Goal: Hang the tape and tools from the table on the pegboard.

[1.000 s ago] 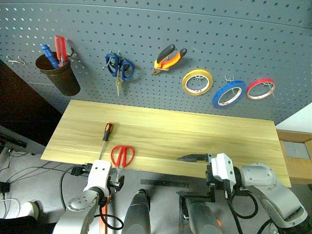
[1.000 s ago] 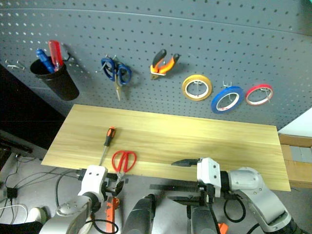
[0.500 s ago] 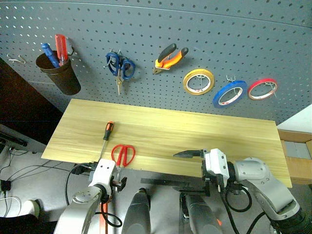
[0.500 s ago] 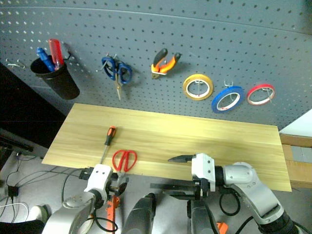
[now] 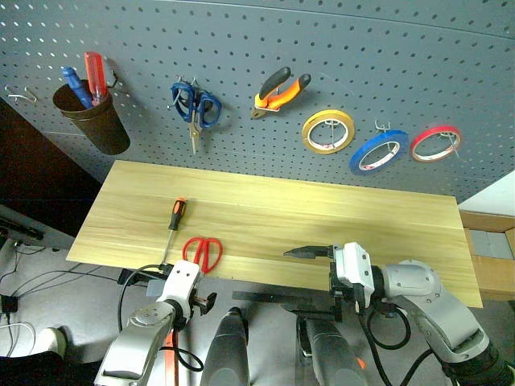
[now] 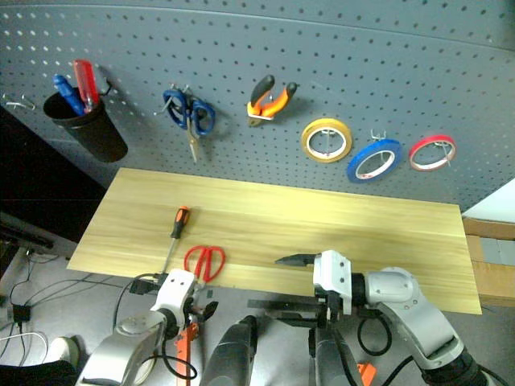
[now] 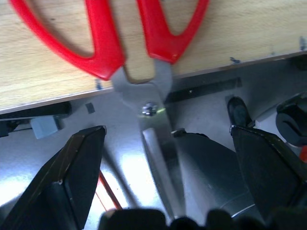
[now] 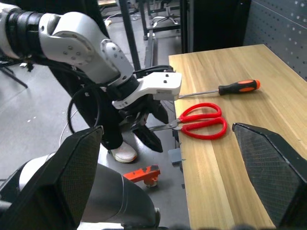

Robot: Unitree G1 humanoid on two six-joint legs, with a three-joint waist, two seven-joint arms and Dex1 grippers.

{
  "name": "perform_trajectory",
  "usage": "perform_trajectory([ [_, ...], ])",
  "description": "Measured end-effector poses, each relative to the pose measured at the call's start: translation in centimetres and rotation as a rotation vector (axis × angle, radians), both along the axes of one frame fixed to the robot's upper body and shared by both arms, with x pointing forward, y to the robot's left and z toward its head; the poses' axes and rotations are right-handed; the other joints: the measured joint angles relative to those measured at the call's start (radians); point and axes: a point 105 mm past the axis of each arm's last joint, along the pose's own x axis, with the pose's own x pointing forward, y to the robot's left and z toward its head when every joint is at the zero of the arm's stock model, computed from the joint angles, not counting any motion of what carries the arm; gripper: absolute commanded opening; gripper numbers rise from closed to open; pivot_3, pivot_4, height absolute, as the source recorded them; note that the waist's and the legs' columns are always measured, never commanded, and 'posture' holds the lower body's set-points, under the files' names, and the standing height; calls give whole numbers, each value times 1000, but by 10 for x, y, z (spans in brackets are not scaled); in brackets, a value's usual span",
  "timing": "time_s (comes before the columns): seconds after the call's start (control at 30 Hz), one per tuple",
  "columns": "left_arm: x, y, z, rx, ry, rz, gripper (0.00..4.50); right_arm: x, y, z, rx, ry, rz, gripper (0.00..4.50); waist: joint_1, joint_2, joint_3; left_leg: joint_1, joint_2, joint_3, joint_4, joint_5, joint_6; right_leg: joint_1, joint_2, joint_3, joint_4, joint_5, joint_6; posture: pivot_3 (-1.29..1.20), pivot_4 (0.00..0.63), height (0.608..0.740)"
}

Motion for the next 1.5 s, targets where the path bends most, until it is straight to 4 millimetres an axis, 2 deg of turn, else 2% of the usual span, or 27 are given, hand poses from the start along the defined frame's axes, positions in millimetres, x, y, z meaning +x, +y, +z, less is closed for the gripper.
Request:
perform_trajectory([
  [0.33,-1,1,-1,0,6,1,384,3,1,1,12,12,-26,4500,0,0,4,0,0,0,0,0,0,0,0,0,0,0,0,100,369,740],
  [0.37,-1,1,-1,1,6,1,241,4,1,2,19,16,-29,4500,0,0,4,0,0,0,0,0,0,0,0,0,0,0,0,101,369,740],
  [0.63,-3,2,-3,12,10,12,237,8,1,6,21,5,-46,4500,0,1,4,0,0,0,-1,0,0,-1,0,0,-1,0,0,108,356,740],
  [0.83,-22,-4,2,-4,1,37,237,9,0,6,21,3,-46,4500,-1,1,4,-1,0,0,-2,0,0,-1,0,1,-1,0,0,110,339,740],
  [0.97,-34,-13,22,-9,-69,36,237,10,-1,7,23,-3,-51,4500,0,1,4,-1,0,0,-2,0,0,-1,-1,1,-1,0,0,119,326,740],
  [1.17,-47,-14,59,79,-287,62,237,8,-5,4,40,21,-76,4500,2,0,4,-2,0,0,-3,0,0,-1,-1,1,-4,-1,0,125,306,740],
  [1.27,-50,-12,75,123,-394,83,237,9,-4,12,82,2,-90,4500,2,0,4,-2,0,1,-2,0,-1,-2,-1,1,-4,-1,0,128,299,740],
  [1.37,-46,-5,97,167,-541,130,237,14,-4,22,148,-19,-132,4500,2,0,3,-2,0,1,-2,0,-1,-2,-1,1,-4,-2,-2,128,289,740],
  [1.5,-27,-6,134,162,-765,151,237,24,-2,41,256,-55,-196,4500,3,0,3,-3,-1,1,-1,0,-1,-2,-1,0,-4,-1,0,122,278,740],
])
